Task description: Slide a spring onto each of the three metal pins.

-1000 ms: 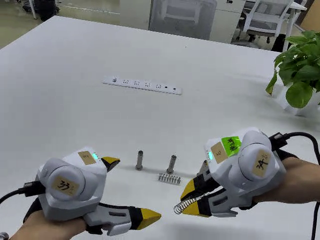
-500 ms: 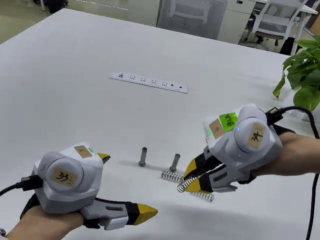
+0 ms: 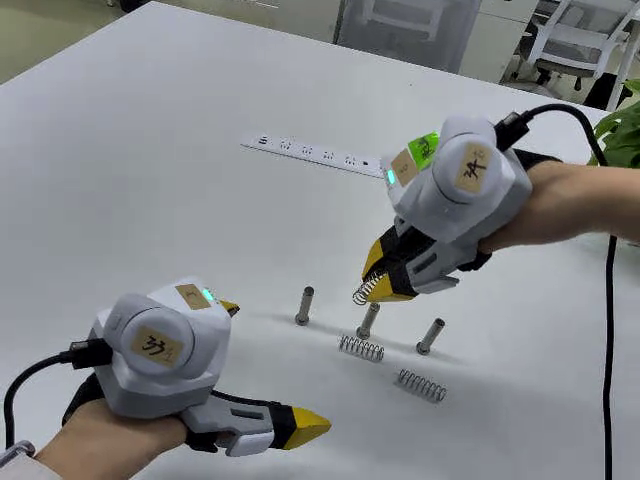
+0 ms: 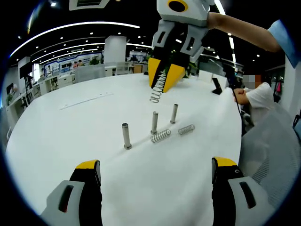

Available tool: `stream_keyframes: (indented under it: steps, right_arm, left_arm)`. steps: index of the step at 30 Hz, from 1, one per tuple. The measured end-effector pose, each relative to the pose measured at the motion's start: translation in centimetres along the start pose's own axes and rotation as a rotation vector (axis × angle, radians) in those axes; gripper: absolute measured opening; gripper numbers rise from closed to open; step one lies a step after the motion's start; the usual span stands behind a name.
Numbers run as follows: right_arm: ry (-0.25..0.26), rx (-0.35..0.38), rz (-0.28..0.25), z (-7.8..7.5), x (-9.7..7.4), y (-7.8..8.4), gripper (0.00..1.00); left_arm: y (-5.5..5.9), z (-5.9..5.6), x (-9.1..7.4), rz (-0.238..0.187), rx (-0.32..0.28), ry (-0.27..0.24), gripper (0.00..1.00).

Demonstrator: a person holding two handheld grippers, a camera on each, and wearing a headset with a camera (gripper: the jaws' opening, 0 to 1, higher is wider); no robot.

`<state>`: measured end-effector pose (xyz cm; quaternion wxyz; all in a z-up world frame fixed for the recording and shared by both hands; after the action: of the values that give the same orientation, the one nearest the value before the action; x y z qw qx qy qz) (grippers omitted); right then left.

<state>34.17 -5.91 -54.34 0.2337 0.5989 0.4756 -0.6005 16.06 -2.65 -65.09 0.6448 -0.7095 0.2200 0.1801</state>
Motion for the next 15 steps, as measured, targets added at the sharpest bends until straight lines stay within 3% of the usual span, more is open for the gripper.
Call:
stream_keyframes:
  steps: [10, 15]
  right_arm:
    - [-0.036, -0.091, 0.074, -2.2, 1.2, -2.3, 0.12]
    - [-0.052, -0.091, 0.086, -2.9, 1.7, -3.1, 0.12]
  left_arm:
    - [0.2, 0.0, 0.0, 0.004, -0.005, 0.003, 1.00]
    - [0.2, 0.0, 0.1, 0.005, -0.005, 0.003, 1.00]
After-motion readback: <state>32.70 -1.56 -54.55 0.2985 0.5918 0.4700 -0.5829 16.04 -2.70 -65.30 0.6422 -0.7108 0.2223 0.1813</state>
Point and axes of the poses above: the centre of the closed fingertips' face, and the gripper's own axes: x roughly forward along the fingers, z roughly to its left, y roughly out of its underside, the point moved 10 cm from there along -x, roughly backward along the fingers, and after that the axes turned 3 degrees about z, right-handed, at the moved point
